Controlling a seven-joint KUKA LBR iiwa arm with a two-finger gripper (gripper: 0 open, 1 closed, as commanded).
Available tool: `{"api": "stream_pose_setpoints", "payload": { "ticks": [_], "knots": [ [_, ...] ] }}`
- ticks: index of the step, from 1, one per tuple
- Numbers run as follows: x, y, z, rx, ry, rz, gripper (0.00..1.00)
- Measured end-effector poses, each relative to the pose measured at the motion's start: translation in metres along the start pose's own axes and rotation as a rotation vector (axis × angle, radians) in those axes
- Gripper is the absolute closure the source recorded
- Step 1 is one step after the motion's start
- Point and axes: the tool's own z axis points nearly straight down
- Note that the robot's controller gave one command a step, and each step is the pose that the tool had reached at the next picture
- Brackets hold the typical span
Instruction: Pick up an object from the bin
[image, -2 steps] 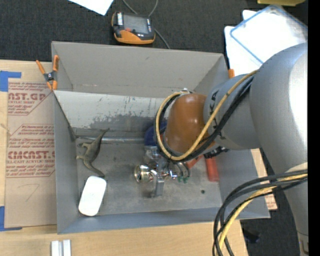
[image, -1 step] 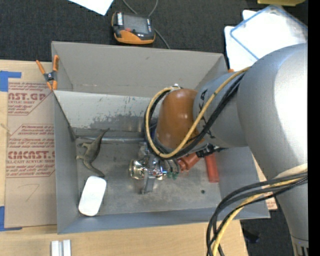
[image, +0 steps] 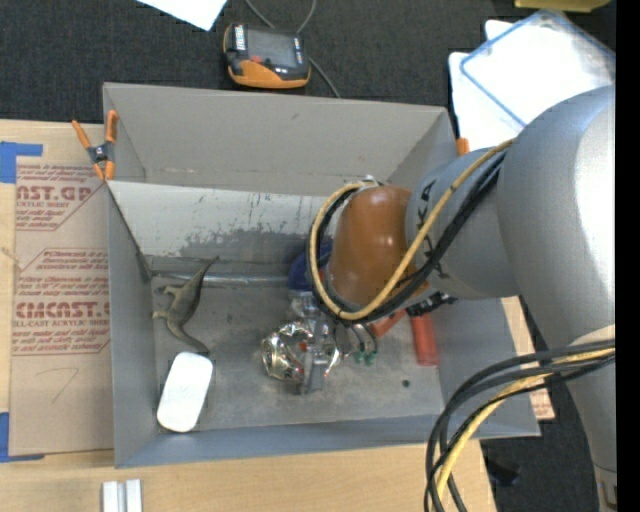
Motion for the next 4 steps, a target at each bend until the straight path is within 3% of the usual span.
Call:
{"api": "stream_pose_setpoints", "payload": {
  "ticks": [1, 2, 4],
  "knots": [
    [-0.008, 0.017, 0.001, -0.003, 0.001, 0.048, 1.0],
    [-0.008, 0.017, 0.0, -0.003, 0.001, 0.047, 1.0],
    [-0.007, 0.018, -0.053, -0.003, 0.006, 0.046, 1.0]
  ]
}}
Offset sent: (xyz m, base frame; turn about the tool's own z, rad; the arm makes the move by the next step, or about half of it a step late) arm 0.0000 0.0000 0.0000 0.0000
